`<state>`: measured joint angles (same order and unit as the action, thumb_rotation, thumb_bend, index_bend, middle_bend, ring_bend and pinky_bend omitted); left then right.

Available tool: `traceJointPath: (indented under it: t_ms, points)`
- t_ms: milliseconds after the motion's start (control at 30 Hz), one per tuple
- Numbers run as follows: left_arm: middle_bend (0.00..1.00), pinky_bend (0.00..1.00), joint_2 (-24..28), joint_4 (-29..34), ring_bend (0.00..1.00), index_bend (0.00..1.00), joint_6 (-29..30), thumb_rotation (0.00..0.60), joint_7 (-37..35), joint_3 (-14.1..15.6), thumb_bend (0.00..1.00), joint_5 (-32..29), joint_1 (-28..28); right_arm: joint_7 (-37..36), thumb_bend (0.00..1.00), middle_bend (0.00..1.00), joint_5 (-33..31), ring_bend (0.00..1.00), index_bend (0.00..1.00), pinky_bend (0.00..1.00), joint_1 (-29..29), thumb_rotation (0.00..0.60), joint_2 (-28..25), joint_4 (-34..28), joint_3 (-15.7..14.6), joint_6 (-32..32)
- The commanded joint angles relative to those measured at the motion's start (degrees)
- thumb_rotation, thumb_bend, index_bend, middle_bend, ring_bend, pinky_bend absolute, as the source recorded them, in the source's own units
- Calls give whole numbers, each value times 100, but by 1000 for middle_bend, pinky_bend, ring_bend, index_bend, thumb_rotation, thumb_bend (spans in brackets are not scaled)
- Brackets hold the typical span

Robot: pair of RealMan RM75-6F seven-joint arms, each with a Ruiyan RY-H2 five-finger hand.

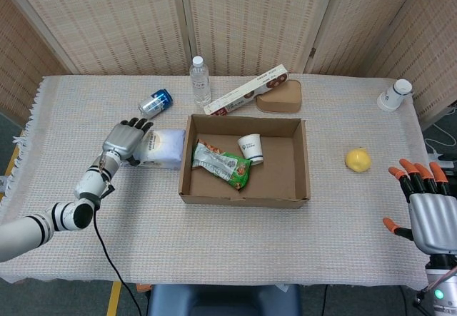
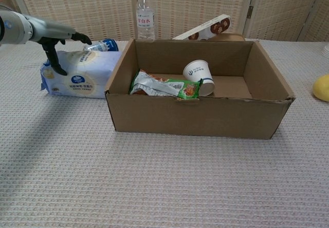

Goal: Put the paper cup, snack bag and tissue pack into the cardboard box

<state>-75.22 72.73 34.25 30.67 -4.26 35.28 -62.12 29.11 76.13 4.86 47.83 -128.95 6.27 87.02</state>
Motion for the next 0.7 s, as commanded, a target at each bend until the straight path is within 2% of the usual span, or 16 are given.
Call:
traceJointPath:
  t_ms: [33,300,367,433,467,500,533,600,700]
  points:
    - [0,149,-114,-178,0,0,-104,600,21,140,189,-155,-74,-5,0,104,4,0,211,0,1,600,3,7,-1,12]
    - [8,185,-505,-756,8,0,-266,600,12,366,186,-272,-164,-20,0,104,-74,0,214,0,25,600,12,51,23,33]
    - [85,266,-589,-859,83,0,-171,600,-21,367,189,-149,-153,-25,0,104,-95,0,215,0,34,600,13,61,29,31]
    - [230,399,-637,-909,210,41,-97,600,-91,349,210,-1,-121,-27,0,104,-119,0,216,0,45,600,15,65,30,21]
    - [291,453,-653,-924,260,81,-59,600,-121,337,223,62,-107,-27,0,104,-126,0,216,0,49,600,16,65,31,18]
    - [401,548,-664,-930,353,185,-14,600,-162,316,252,123,-89,-26,0,104,-132,0,216,0,54,600,17,66,32,15]
    - [470,600,-677,-928,412,255,82,600,-225,277,268,216,-55,-25,0,104,-138,0,216,0,59,600,17,65,31,10]
    - [676,738,-681,-903,587,464,256,600,-312,227,312,396,7,-28,0,104,-141,0,216,0,63,600,17,63,25,5]
    - [845,847,-577,-806,725,641,366,600,-378,192,354,597,65,-37,0,104,-137,0,216,0,65,600,9,52,15,3]
